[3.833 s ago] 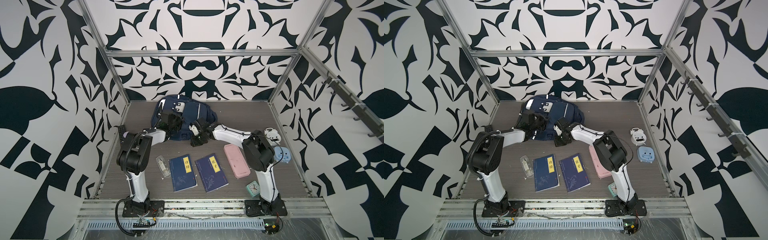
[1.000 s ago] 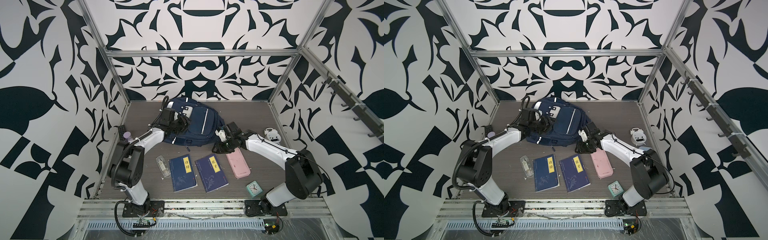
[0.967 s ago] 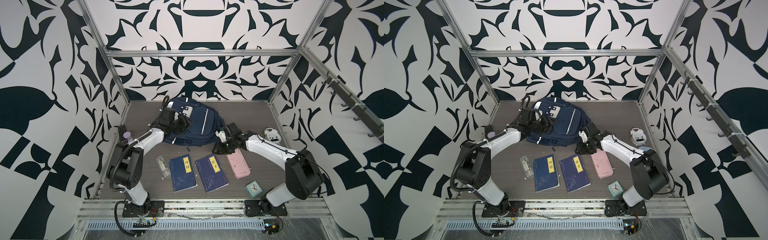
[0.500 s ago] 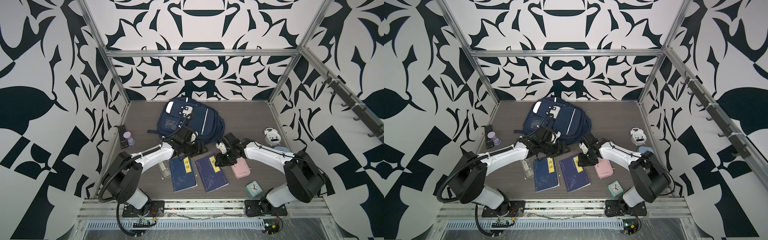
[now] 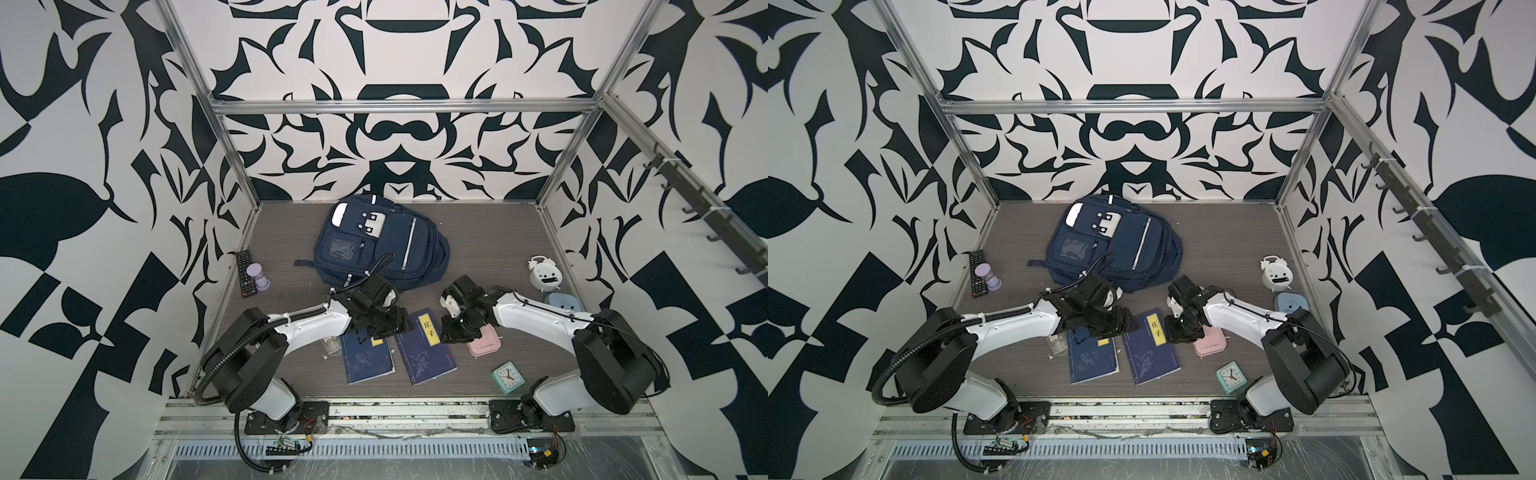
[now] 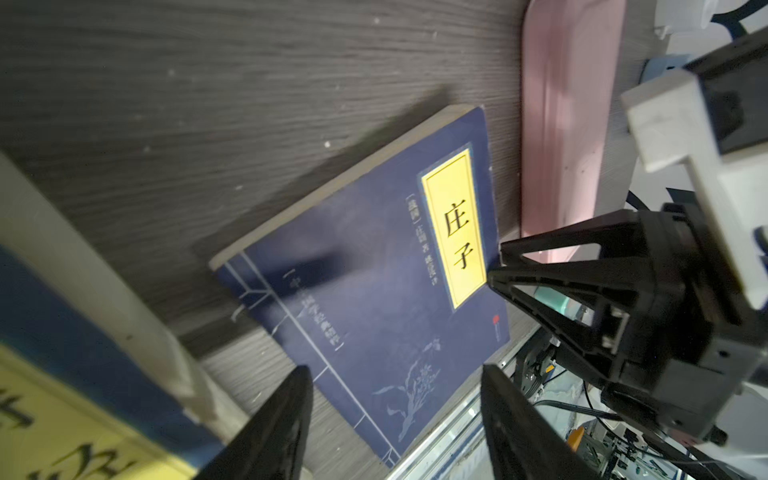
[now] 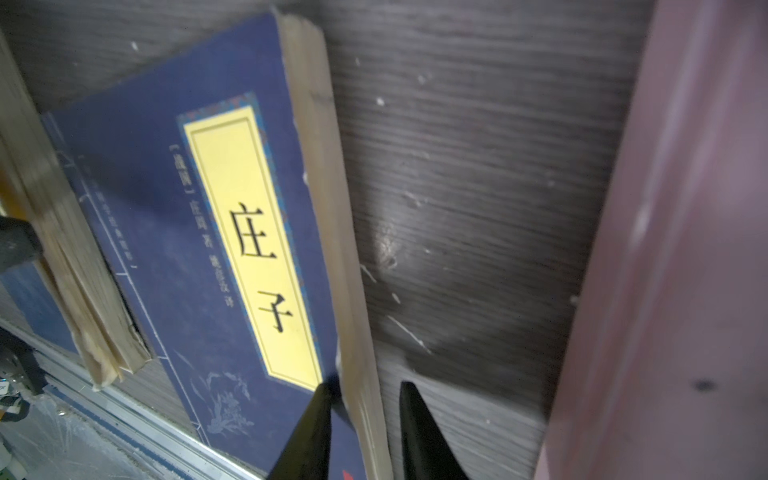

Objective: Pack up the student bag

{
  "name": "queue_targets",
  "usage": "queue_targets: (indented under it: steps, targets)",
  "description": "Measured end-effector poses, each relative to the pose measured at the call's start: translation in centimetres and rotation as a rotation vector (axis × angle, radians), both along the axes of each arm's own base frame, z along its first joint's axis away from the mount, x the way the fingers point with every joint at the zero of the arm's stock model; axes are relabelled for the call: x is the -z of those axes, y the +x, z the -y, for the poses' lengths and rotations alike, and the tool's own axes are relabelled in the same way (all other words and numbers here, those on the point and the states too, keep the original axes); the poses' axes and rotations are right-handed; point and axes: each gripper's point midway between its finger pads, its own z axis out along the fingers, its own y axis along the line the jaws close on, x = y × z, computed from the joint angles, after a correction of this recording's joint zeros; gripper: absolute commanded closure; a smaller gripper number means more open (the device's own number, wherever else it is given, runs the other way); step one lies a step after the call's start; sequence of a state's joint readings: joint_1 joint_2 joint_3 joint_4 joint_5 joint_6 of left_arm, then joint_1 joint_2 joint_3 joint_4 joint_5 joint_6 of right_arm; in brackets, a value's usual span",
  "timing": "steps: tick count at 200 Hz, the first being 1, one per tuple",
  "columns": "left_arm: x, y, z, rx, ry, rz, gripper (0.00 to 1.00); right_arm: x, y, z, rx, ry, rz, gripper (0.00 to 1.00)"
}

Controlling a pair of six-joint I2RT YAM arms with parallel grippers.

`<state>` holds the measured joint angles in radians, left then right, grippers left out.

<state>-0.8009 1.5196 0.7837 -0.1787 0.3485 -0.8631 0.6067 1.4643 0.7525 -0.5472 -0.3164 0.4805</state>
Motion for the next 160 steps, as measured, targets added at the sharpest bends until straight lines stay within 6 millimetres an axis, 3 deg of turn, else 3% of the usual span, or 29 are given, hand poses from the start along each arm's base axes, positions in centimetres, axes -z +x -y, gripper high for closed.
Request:
queue_targets:
  steps: [59,117,160]
  targets:
    - [0.5,-0.7,-1.1,-0.016,0.07,-0.032,0.35,0.6,-0.9,-0.3,0.002,-0.008,-0.015,0.74]
    - [2.7,-0.7,-0.3,0.0,0.126,-0.088,0.35,0.6,-1.0,-0.4,0.003,-0.017,-0.009,0.75]
    - [2.9,-0.1,0.8,0.012,0.118,-0.098,0.35,0.8,-1.2,-0.5,0.004,-0.023,-0.009,0.76]
